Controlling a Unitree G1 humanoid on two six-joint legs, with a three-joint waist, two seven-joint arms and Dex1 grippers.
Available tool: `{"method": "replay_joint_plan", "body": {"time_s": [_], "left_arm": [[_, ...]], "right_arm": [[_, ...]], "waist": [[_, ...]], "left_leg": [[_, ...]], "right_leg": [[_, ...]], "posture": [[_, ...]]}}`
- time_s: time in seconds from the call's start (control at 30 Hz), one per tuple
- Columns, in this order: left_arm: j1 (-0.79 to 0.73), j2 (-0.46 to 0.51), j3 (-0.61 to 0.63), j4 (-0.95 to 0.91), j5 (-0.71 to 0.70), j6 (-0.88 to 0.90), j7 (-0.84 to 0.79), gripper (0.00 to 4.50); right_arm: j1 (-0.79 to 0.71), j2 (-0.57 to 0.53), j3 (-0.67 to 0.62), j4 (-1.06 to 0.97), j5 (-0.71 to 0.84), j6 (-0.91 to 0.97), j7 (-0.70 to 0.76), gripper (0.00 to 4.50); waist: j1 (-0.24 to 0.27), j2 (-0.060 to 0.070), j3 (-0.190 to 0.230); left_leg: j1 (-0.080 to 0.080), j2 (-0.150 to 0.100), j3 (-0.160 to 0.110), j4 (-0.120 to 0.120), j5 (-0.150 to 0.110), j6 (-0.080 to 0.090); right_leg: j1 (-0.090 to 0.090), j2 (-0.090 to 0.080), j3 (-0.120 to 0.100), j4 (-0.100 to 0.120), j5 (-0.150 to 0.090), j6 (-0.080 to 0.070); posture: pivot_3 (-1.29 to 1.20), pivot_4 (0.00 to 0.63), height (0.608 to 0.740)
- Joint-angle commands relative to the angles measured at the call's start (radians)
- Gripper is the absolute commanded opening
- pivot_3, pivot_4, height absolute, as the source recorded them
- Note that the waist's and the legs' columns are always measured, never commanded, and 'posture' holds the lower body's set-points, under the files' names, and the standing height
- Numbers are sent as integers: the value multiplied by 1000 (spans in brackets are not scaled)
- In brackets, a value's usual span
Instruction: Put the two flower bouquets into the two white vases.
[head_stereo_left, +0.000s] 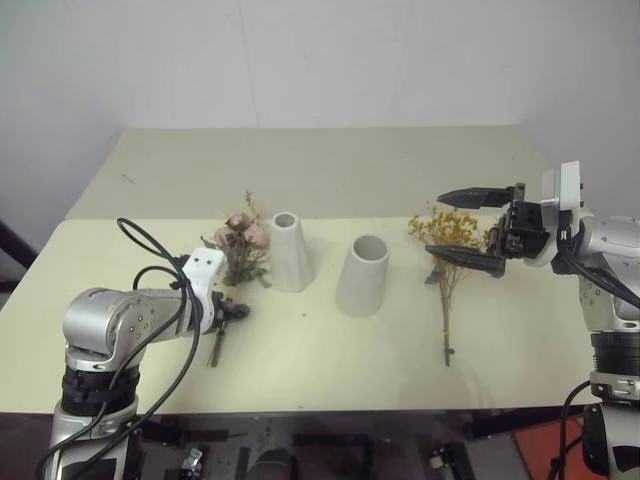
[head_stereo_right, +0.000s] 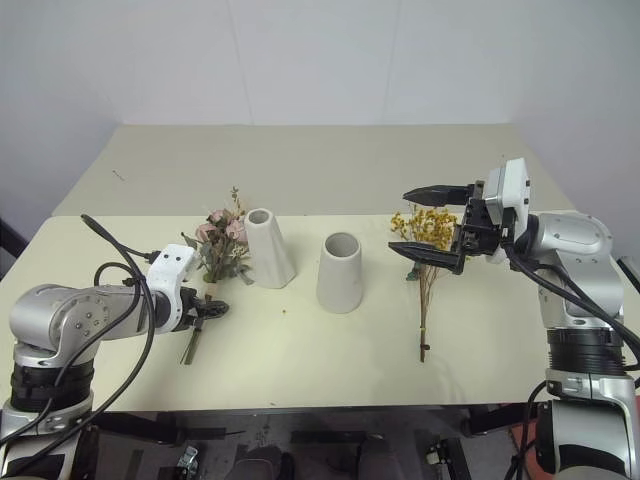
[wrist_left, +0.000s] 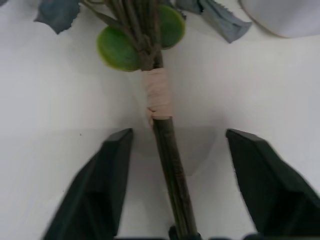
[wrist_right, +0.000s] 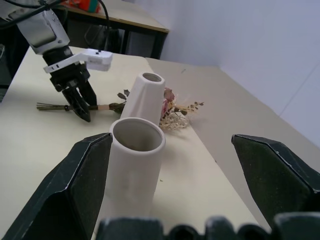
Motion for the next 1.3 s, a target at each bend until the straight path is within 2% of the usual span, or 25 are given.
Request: {"method": "replay_joint_plan", "body": {"time_s": [0.03,0.27,0.4,0.53,0.7,0.87,1.13,1.3], "left_arm": [[-17,-19,-5,18,24,5,10,2013],[-64,-54,67,61,128,5,72,2],[-103,-36,98,93,194,-49,83,2],[-104,-46,134,32,206,-281,33,2],[-115,-56,128,-18,158,-626,-168,2],[-196,-95,175,68,52,-819,-341,2],[-365,-45,136,292,58,-987,-512,2],[-432,-82,143,392,-2,-1019,-585,2]], "right_arm": [[-32,-1,-5,-3,8,-25,16,4500],[-27,4,1,1,7,-32,18,4500],[-21,8,1,0,5,-32,12,4500],[-18,12,0,0,4,-35,6,4500],[-16,26,-1,-1,0,-45,-10,4500],[-6,41,-7,-14,-2,-56,-37,4500],[49,56,-24,-79,9,-56,-94,4500],[82,61,-34,-115,13,-52,-123,4500]], "waist": [[0,0,0],[1,0,0],[-2,0,0],[0,0,0],[1,0,0],[1,0,0],[0,0,0],[0,0,0]], "left_leg": [[0,0,0,0,0,0],[0,-1,0,0,0,0],[0,-1,0,0,0,-1],[-1,0,0,0,3,-5],[-2,-1,0,0,3,-6],[-2,-1,0,0,2,-5],[-2,-1,1,0,1,-1],[-2,-1,1,1,0,0]], "right_leg": [[0,0,0,0,0,0],[0,-1,0,1,0,0],[0,-1,0,0,0,0],[-1,-1,0,0,0,0],[-2,-2,-1,-1,0,0],[-2,-2,-1,-1,0,0],[-1,-1,-1,1,0,0],[-1,-1,-1,1,0,0]], "posture": [[0,150,740],[0,150,740],[0,150,740],[0,150,740],[0,150,740],[0,150,740],[0,150,740],[0,150,740]]}}
